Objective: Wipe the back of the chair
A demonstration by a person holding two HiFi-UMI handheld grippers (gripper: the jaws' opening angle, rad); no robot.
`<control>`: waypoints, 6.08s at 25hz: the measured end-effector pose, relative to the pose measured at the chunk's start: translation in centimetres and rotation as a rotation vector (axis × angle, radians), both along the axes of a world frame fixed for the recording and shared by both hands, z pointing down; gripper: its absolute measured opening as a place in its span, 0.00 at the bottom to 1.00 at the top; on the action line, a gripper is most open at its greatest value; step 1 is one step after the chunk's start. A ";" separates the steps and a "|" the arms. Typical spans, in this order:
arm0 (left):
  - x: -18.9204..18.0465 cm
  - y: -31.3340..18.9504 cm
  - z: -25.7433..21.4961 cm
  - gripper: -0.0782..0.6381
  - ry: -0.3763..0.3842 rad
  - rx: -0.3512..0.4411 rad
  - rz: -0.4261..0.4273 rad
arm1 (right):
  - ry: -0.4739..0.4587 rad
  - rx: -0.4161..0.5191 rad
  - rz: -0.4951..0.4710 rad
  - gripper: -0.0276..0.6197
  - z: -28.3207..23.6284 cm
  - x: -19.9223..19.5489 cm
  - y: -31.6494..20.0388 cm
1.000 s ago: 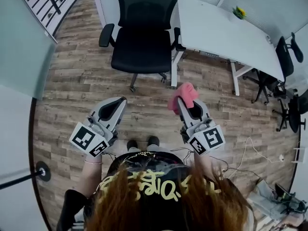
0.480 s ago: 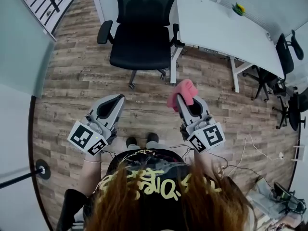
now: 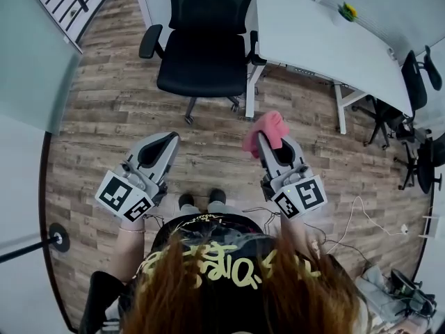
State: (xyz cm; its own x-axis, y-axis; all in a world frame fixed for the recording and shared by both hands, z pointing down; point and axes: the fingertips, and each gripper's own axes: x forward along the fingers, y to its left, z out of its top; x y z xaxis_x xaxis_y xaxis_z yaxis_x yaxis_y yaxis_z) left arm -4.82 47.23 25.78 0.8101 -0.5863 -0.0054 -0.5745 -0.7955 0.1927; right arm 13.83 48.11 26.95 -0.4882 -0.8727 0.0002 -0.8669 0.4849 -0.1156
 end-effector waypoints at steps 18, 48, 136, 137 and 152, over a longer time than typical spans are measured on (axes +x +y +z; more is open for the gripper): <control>-1.7 4.6 0.5 0.10 -0.007 -0.007 -0.105 | -0.014 0.005 -0.062 0.15 0.3 -0.6 2.7; -1.1 1.2 0.2 0.10 0.005 0.017 -0.204 | -0.025 0.011 -0.134 0.15 0.8 1.0 -1.0; -4.4 -44.3 2.0 0.10 -0.004 -0.018 0.022 | 0.002 -0.016 0.020 0.15 1.7 -4.6 -43.3; -4.0 -45.3 1.8 0.10 -0.003 -0.016 0.020 | 0.002 -0.016 0.018 0.15 1.6 -4.2 -44.4; 1.8 -54.7 1.3 0.10 -0.015 -0.035 0.008 | -0.024 -0.049 -0.004 0.15 1.8 1.0 -54.1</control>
